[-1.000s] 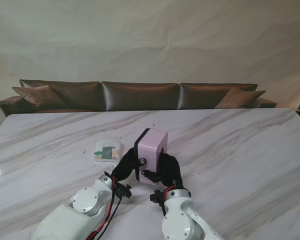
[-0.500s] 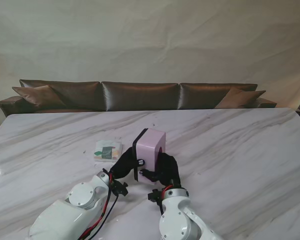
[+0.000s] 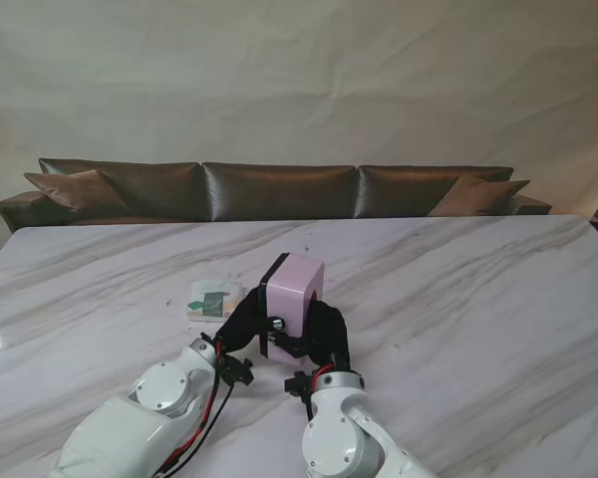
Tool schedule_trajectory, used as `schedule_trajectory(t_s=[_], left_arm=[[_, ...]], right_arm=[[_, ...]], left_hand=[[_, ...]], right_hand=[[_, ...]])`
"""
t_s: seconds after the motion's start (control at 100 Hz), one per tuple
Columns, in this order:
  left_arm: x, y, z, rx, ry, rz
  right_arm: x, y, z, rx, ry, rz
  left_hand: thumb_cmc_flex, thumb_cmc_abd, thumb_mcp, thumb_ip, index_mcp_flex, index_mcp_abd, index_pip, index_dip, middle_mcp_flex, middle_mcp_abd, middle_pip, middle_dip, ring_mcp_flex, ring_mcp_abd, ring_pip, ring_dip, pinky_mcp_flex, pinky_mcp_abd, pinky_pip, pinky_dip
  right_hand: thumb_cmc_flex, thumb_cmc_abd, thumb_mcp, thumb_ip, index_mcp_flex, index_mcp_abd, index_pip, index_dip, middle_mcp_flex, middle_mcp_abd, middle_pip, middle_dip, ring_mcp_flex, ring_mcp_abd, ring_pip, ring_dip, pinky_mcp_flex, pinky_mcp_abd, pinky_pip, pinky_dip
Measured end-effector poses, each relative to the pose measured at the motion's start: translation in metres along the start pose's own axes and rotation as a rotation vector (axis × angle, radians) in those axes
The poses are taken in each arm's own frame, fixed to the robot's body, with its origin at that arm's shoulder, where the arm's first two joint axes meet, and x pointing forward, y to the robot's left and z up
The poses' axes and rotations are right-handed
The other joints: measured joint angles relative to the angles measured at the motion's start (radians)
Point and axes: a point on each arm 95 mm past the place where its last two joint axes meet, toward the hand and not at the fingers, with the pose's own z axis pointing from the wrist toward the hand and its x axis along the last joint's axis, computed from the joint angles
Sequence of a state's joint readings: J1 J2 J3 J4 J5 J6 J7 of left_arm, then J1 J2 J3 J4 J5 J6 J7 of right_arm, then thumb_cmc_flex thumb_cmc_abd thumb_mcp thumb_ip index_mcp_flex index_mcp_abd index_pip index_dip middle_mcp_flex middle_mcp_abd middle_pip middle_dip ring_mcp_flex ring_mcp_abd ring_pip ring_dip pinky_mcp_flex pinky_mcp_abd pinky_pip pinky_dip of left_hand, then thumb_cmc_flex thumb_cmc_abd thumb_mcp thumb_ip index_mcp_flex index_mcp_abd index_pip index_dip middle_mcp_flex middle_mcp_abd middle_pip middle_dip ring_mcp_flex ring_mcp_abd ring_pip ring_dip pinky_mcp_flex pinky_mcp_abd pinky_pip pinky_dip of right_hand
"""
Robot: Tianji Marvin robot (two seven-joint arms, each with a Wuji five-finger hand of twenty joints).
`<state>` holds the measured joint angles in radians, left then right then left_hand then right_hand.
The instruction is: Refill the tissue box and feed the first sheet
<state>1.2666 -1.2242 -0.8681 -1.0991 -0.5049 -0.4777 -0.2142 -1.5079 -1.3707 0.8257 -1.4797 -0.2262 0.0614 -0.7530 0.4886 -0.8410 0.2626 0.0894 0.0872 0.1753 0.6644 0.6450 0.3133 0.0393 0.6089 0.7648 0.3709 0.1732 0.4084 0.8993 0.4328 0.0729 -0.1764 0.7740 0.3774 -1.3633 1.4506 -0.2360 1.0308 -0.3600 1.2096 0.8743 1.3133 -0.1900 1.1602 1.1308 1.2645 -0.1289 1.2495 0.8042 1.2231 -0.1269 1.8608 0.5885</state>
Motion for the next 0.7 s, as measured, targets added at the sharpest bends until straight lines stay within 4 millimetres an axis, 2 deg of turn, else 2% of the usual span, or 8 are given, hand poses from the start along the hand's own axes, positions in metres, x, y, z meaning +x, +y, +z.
schedule_trajectory(t_s=[0.24, 0.45, 0.56, 0.7], left_arm=[[0.002, 0.003, -0.002, 0.058, 0.012, 0.015], [0.001, 0.005, -0.005, 0.083, 0.013, 0.012], [0.001, 0.006, -0.006, 0.097, 0.017, 0.012], [0.003, 0.008, -0.008, 0.125, 0.025, 0.012]], right_arm=[[0.005, -0.003, 0.005, -0.017, -0.015, -0.032], [0.006, -0.007, 0.007, -0.034, -0.034, -0.050], [0.007, -0.008, 0.009, -0.042, -0.035, -0.068], [0.008, -0.009, 0.012, -0.047, -0.039, -0.087]], left_hand=[[0.001, -0.019, 0.007, 0.000, 0.022, -0.003, -0.001, 0.068, 0.017, 0.000, 0.000, 0.067, 0.019, -0.002, -0.002, 0.030, 0.034, 0.000, -0.068, 0.054], [0.009, -0.020, 0.007, 0.003, 0.039, -0.003, -0.033, 0.106, 0.018, 0.000, -0.004, 0.084, 0.019, -0.002, -0.026, 0.094, 0.072, 0.000, -0.285, 0.088], [0.017, -0.020, 0.007, 0.015, 0.052, -0.003, -0.062, 0.126, 0.018, 0.000, -0.010, 0.087, 0.019, -0.002, -0.039, 0.104, 0.080, 0.000, -0.328, 0.098], [0.043, -0.021, 0.007, 0.018, 0.053, -0.003, -0.071, 0.129, 0.018, 0.000, -0.041, 0.101, 0.019, -0.002, -0.100, 0.137, 0.096, 0.000, -0.459, 0.105]], right_hand=[[-0.017, -0.045, -0.014, 0.000, 0.002, 0.000, 0.020, 0.000, 0.000, -0.001, 0.031, 0.023, 0.000, 0.000, 0.045, 0.002, 0.001, 0.000, 0.000, 0.000], [-0.029, -0.079, -0.041, 0.000, 0.005, 0.001, 0.038, 0.003, 0.011, -0.002, 0.048, 0.029, 0.013, -0.005, 0.069, 0.004, 0.008, 0.000, 0.001, 0.000], [-0.039, -0.086, -0.054, 0.000, 0.005, 0.001, 0.040, 0.005, 0.021, -0.005, 0.054, 0.029, 0.027, -0.009, 0.075, 0.004, 0.013, -0.001, 0.003, 0.000], [-0.044, -0.125, -0.072, 0.000, 0.006, 0.010, 0.046, 0.015, 0.032, -0.011, 0.063, 0.030, 0.044, -0.016, 0.081, 0.006, 0.015, -0.001, 0.010, 0.001]])
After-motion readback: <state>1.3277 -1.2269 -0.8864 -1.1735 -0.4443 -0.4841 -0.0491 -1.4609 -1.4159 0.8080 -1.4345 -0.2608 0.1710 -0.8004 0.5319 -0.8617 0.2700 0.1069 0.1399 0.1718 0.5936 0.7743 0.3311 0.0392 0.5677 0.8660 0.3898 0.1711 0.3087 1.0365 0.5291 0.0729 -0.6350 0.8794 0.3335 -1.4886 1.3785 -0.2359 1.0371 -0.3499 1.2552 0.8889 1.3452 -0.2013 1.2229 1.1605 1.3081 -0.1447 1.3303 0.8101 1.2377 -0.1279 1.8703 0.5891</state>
